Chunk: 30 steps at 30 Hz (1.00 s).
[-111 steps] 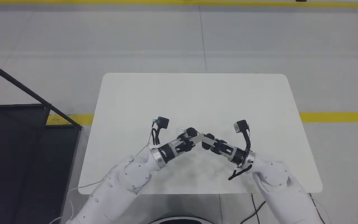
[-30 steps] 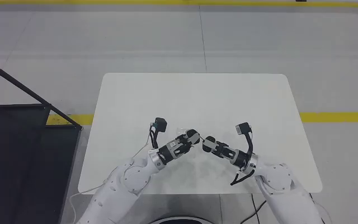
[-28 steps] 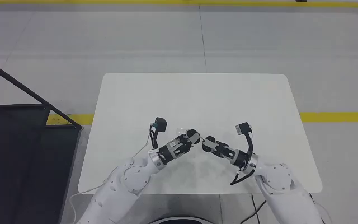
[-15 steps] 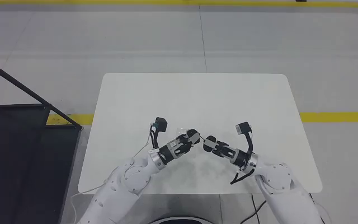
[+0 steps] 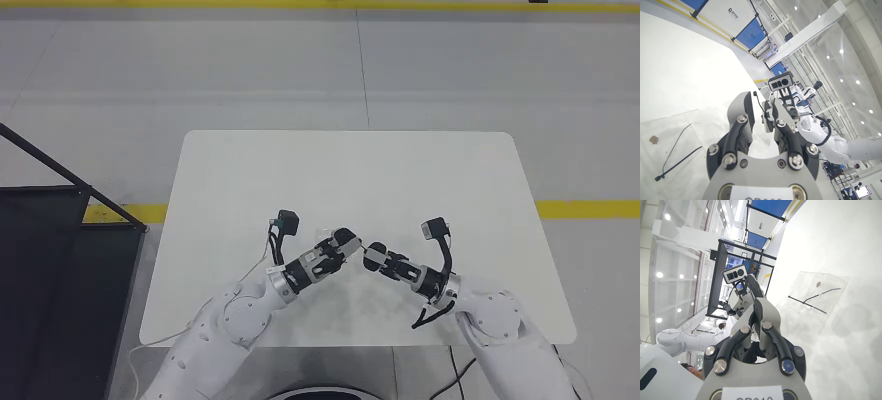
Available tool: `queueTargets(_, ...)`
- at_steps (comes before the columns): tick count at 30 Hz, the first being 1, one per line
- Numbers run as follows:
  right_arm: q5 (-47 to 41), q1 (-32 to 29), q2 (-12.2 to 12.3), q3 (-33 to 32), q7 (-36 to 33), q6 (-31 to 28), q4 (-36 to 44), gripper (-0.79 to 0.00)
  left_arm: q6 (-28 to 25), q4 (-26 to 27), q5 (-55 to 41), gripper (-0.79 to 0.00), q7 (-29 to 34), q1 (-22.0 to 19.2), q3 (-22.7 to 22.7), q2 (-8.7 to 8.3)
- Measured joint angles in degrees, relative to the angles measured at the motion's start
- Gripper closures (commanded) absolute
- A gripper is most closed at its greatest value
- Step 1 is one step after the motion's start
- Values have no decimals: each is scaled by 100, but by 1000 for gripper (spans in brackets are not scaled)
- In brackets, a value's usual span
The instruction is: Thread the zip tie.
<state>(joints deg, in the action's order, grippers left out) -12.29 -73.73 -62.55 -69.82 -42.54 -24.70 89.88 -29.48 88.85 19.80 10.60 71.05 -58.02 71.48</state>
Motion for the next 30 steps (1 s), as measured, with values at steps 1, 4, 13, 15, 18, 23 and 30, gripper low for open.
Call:
queueTargets(1,0,-1,-1,0,0,0,1,0,-4,-4,2,-228,0,2,-2,3)
queueTargets(4,3,-2,-4,12,3,6,11,0,-9,-16,-8,-240,-3,9,-4,11)
queueTargets(13,31,15,-15,56,10,19,19,0,-27,-64,3,-219,-57,8,38,47)
queueTargets(15,32,15,-17,59,21,19,21,0,-33,-76,-6,-209,-88,7,45,56)
queueTargets(18,32,5,-21,62,53,8,28,0,-56,-92,-12,-175,-133,4,51,69)
queueTargets(23,27,-18,-27,50,156,1,34,0,-92,-115,-10,-135,-192,5,52,88)
queueTargets(30,-5,-32,-31,29,187,15,30,0,-82,-129,-11,-166,-176,7,37,105)
